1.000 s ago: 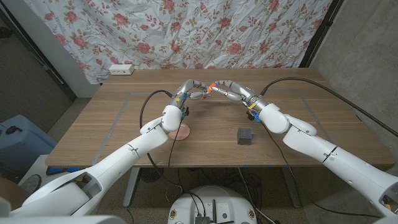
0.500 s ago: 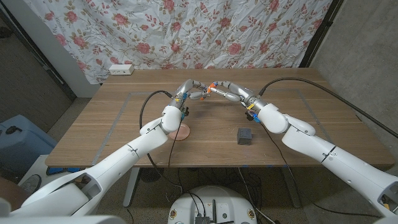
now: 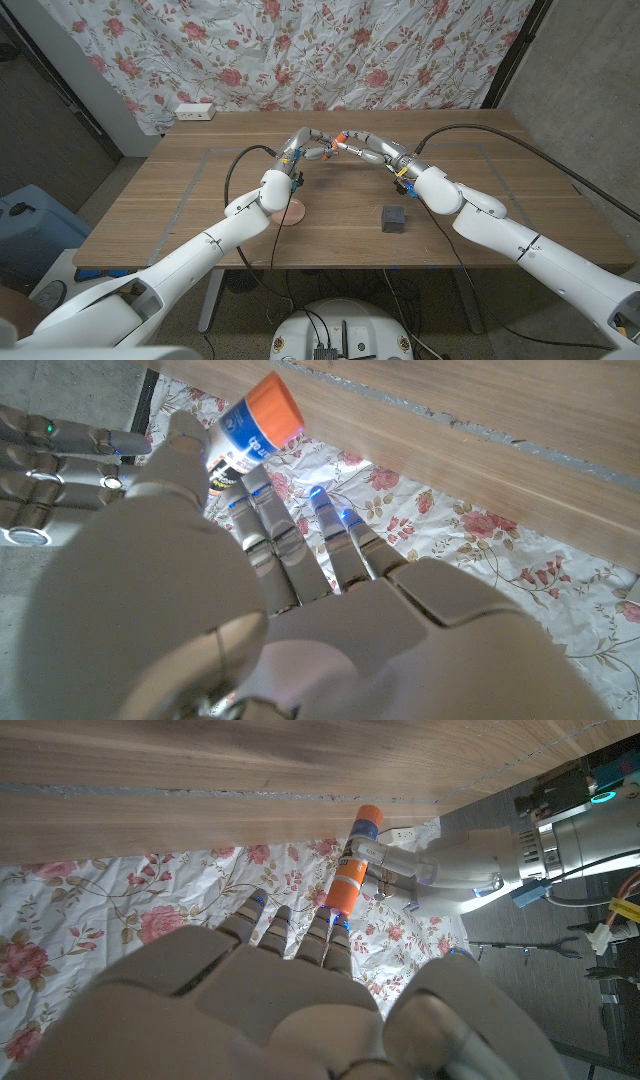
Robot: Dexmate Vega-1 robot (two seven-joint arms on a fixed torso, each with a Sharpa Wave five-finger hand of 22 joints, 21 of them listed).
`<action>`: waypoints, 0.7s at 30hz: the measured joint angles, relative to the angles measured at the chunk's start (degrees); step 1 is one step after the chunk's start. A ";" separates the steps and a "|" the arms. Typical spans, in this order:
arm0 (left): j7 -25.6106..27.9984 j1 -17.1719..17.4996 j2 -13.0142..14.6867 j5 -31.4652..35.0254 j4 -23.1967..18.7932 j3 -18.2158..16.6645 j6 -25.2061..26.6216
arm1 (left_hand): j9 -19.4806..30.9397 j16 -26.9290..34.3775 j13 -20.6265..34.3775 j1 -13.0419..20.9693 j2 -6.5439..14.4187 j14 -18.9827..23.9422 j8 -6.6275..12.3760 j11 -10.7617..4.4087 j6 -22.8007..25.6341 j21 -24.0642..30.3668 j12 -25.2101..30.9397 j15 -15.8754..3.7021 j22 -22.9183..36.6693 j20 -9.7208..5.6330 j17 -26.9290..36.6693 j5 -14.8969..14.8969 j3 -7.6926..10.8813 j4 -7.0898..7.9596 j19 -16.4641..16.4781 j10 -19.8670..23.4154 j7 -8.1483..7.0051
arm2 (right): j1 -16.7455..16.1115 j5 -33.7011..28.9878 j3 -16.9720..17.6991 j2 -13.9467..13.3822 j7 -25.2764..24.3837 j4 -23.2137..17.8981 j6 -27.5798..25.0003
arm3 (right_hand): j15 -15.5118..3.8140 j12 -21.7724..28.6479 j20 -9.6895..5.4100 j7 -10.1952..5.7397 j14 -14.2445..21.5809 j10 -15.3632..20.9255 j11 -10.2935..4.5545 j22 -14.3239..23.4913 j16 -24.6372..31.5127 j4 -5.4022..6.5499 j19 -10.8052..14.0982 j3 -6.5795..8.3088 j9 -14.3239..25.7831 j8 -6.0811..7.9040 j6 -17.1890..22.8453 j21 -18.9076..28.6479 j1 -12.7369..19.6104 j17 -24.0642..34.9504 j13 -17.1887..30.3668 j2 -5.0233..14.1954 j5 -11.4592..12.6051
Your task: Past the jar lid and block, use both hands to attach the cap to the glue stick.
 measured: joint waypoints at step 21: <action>-0.08 -0.06 -0.12 0.56 -0.30 0.16 0.45 | 0.00 0.68 0.00 0.00 0.00 2.23 0.09 2.08 1.21 0.00 0.61 -0.13 0.00 -0.34 0.29 0.19 0.16 -0.17 0.95 2.08 1.24 | 0.44 -2.93 -0.79 -0.66 1.47 -1.02 -1.95 | -0.22 -0.03 0.00 0.31 -0.22 0.34 0.10 0.00 0.00 0.49 0.00 0.00 -0.10 0.14 0.91 0.00 -0.75 -0.27 0.00 0.75 0.00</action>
